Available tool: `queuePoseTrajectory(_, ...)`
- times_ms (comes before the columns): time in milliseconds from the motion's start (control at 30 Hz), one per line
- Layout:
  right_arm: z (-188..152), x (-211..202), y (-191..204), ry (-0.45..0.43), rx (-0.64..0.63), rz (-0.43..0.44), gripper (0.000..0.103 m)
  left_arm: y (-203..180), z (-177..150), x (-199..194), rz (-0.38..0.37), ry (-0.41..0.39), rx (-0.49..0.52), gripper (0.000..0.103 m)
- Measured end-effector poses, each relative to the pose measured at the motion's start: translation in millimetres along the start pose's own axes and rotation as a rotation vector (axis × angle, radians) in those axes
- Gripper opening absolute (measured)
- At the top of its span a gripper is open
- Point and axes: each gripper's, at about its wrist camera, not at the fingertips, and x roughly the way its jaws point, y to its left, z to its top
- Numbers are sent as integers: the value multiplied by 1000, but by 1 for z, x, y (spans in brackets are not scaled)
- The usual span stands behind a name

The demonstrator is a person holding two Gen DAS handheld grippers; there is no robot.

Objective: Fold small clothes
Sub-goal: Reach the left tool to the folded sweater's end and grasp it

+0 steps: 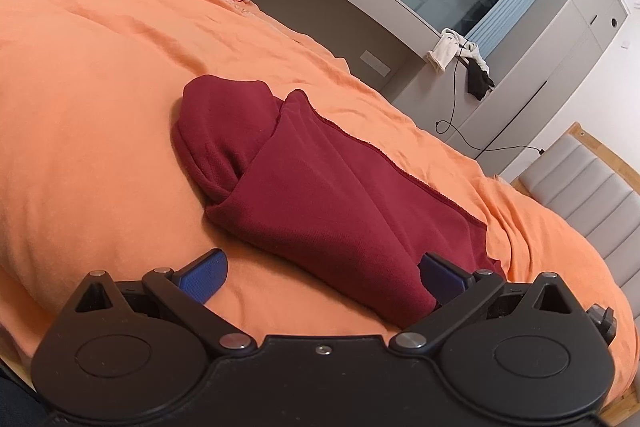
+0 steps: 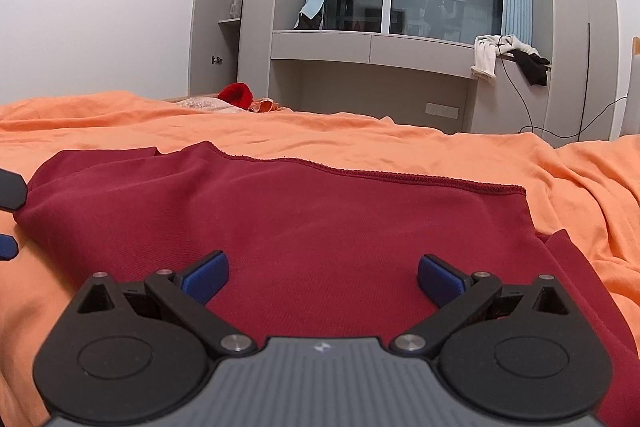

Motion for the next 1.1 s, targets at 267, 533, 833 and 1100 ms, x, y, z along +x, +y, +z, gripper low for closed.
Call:
queuePoseTrajectory(267, 1, 1, 1, -1, 2, 1, 103, 0, -4, 6, -59, 27, -11, 102)
queuePoseTrajectory(533, 1, 2, 0, -7, 4, 3, 103, 0, 3, 27, -77, 48, -93, 102)
queuePoseTrajectory(833, 1, 2, 1, -11, 7, 4, 103, -9, 36, 77, 63, -26, -125, 102)
queuePoseTrajectory(1100, 0, 1, 1, -11, 4, 1, 103, -10, 22, 60, 41, -92, -31, 102)
